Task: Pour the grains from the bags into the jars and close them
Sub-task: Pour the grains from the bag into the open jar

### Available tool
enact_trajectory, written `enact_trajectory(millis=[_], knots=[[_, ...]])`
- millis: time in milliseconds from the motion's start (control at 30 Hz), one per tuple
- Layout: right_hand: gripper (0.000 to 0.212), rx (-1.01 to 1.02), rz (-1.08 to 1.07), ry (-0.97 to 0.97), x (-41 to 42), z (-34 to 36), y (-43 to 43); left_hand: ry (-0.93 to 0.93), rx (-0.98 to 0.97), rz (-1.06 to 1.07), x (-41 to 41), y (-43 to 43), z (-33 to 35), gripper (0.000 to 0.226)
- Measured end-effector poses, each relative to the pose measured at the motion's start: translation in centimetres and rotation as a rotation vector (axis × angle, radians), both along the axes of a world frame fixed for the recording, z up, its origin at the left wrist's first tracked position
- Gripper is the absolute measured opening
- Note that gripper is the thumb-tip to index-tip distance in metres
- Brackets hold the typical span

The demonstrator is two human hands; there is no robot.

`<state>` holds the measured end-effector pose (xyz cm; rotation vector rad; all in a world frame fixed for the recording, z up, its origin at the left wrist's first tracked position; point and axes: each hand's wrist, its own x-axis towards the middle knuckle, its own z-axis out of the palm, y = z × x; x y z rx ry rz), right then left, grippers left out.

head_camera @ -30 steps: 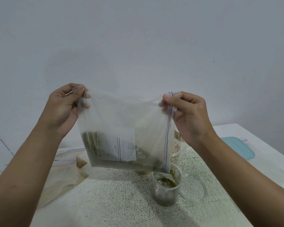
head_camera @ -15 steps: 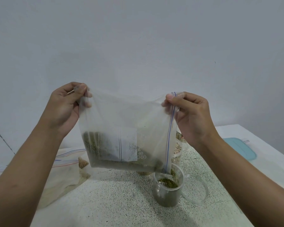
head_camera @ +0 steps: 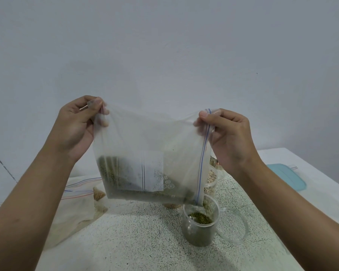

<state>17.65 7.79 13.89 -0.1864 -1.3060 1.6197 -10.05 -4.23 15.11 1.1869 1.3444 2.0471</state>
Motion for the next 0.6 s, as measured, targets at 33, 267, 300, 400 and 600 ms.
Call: enact_trajectory(millis=[33,267,300,400,600], knots=[[0.037,-0.001,0.000,0.000,0.02,0.01,0.04,0.002,0.002,-0.001,0.04,0.04,-0.02,0.022],[0.032,-0.011,0.011,0.004,0.16,0.06,0.28,0.017,0.005,-0.004,0.16,0.14,0.11,0.027],[0.033,-0.011,0.012,0.004,0.15,0.04,0.33,0.020,0.007,-0.005,0.12,0.13,0.13,0.026],[0.033,-0.018,0.013,0.003,0.10,-0.05,0.47,0.032,0.010,-0.005,0.14,0.16,0.17,0.026],[0.025,-0.028,0.011,0.000,0.15,-0.18,0.61,0.038,0.007,0.003,0.30,0.19,0.08,0.026]])
